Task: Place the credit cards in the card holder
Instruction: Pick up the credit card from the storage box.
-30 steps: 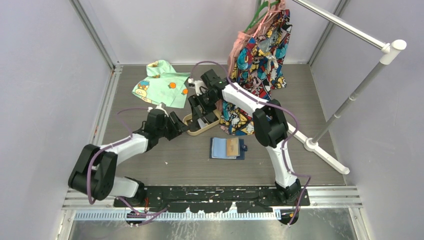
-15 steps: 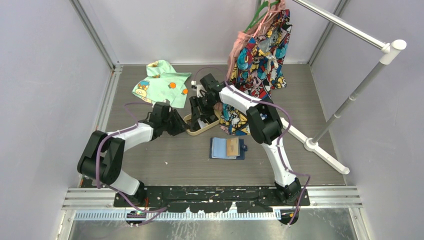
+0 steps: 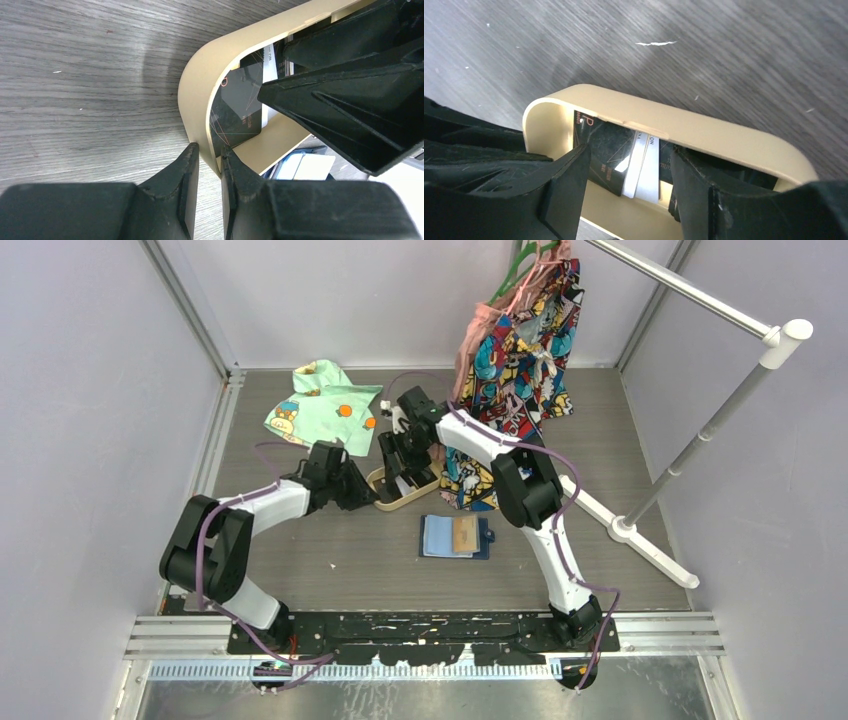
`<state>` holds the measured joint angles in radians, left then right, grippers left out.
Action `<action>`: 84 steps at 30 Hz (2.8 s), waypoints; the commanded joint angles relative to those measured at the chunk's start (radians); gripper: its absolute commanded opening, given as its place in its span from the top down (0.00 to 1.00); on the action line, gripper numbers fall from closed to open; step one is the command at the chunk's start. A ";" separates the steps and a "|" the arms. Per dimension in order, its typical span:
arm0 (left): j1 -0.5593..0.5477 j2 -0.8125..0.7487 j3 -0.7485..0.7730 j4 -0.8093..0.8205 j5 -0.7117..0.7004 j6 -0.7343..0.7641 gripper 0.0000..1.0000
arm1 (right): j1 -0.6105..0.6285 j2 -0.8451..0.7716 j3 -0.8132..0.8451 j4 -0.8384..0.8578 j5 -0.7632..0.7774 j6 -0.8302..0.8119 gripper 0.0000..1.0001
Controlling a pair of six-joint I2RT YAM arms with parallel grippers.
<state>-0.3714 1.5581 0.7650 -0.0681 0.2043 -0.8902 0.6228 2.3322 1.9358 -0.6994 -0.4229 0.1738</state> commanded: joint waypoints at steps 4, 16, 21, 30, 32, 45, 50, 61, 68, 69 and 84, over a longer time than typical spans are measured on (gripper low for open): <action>-0.011 0.021 0.040 0.002 0.026 0.020 0.79 | 0.012 0.010 0.010 -0.025 0.027 -0.056 0.34; -0.016 0.023 0.042 0.005 0.046 0.022 0.80 | 0.014 -0.003 -0.101 0.103 -0.318 0.092 0.40; -0.017 0.014 0.037 0.002 0.042 0.022 0.81 | -0.004 -0.046 -0.143 0.207 -0.453 0.184 0.54; -0.017 0.004 0.037 -0.009 0.031 0.020 0.81 | -0.026 -0.124 -0.225 0.388 -0.561 0.346 0.69; -0.017 0.005 0.041 -0.013 0.030 0.020 0.81 | -0.025 -0.129 -0.233 0.396 -0.563 0.354 0.70; -0.018 0.004 0.059 -0.024 0.029 0.027 0.81 | -0.013 -0.096 -0.179 0.200 -0.376 0.212 0.68; -0.018 0.004 0.060 -0.024 0.029 0.029 0.81 | -0.006 -0.106 -0.155 0.098 -0.229 0.123 0.63; -0.024 0.016 0.076 -0.029 0.031 0.030 0.81 | -0.009 -0.234 -0.193 0.078 -0.222 0.017 0.51; -0.040 0.024 0.095 -0.049 0.017 0.030 0.81 | -0.014 -0.241 -0.220 0.024 0.018 -0.053 0.45; -0.042 0.025 0.098 -0.050 0.016 0.030 0.82 | -0.015 -0.227 -0.212 0.011 0.032 -0.058 0.45; -0.061 0.029 0.114 -0.081 -0.003 0.030 0.83 | -0.012 -0.145 -0.228 -0.028 0.055 -0.062 0.41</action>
<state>-0.4217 1.5867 0.8379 -0.1501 0.2005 -0.8764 0.6113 2.1853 1.7153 -0.7204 -0.3416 0.1219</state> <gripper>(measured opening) 0.178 0.589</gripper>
